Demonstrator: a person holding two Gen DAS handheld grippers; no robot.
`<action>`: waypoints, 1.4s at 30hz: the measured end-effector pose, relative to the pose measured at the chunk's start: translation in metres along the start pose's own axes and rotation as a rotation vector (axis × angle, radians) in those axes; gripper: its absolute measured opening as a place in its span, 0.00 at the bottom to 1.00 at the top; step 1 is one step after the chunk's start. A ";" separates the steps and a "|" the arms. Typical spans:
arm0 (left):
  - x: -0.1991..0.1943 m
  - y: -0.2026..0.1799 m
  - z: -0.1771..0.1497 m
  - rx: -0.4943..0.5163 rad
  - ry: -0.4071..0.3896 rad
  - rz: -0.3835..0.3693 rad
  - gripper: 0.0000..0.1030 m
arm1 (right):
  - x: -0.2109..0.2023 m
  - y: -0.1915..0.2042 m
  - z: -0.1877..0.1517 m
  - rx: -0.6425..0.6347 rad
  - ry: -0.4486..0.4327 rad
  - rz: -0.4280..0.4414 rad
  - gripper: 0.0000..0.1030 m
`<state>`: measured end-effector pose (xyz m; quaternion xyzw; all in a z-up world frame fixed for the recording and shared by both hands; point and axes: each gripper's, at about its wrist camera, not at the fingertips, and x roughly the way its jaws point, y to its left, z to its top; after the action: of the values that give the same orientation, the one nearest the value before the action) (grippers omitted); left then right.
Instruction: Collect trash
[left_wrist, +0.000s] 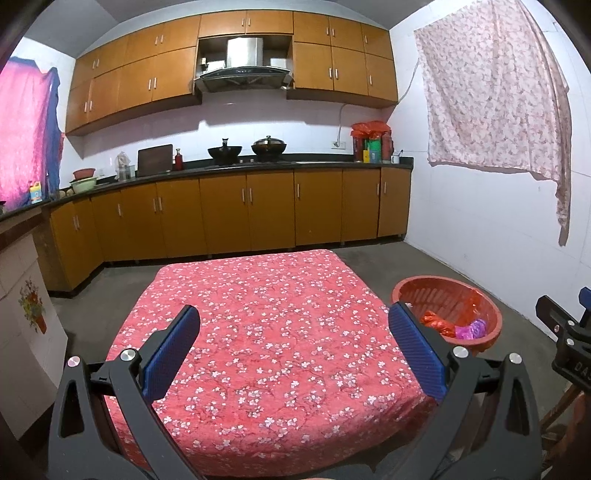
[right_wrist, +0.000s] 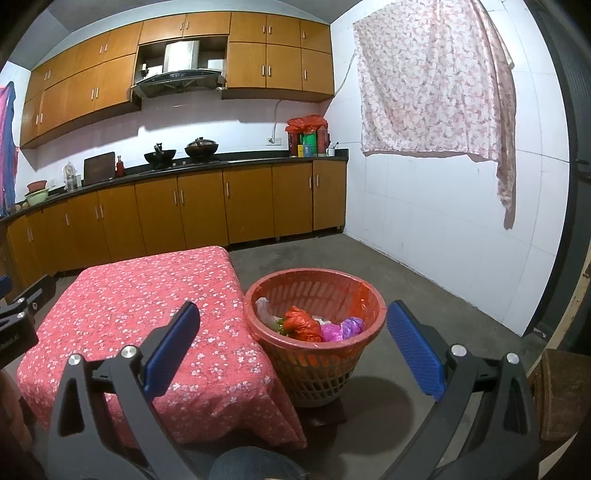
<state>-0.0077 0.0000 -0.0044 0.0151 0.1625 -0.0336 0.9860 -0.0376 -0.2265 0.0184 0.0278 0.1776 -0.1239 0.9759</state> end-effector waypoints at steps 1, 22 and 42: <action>0.000 0.001 0.000 0.000 0.000 -0.001 0.98 | 0.000 0.000 -0.001 0.001 0.000 -0.001 0.96; -0.003 0.000 -0.001 0.001 -0.002 -0.011 0.98 | 0.000 0.001 -0.003 0.008 0.002 -0.005 0.96; -0.005 -0.001 0.001 0.005 -0.001 -0.018 0.98 | -0.001 0.002 -0.005 0.019 0.005 -0.011 0.96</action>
<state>-0.0122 -0.0004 -0.0022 0.0161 0.1621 -0.0431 0.9857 -0.0392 -0.2236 0.0139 0.0364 0.1793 -0.1309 0.9744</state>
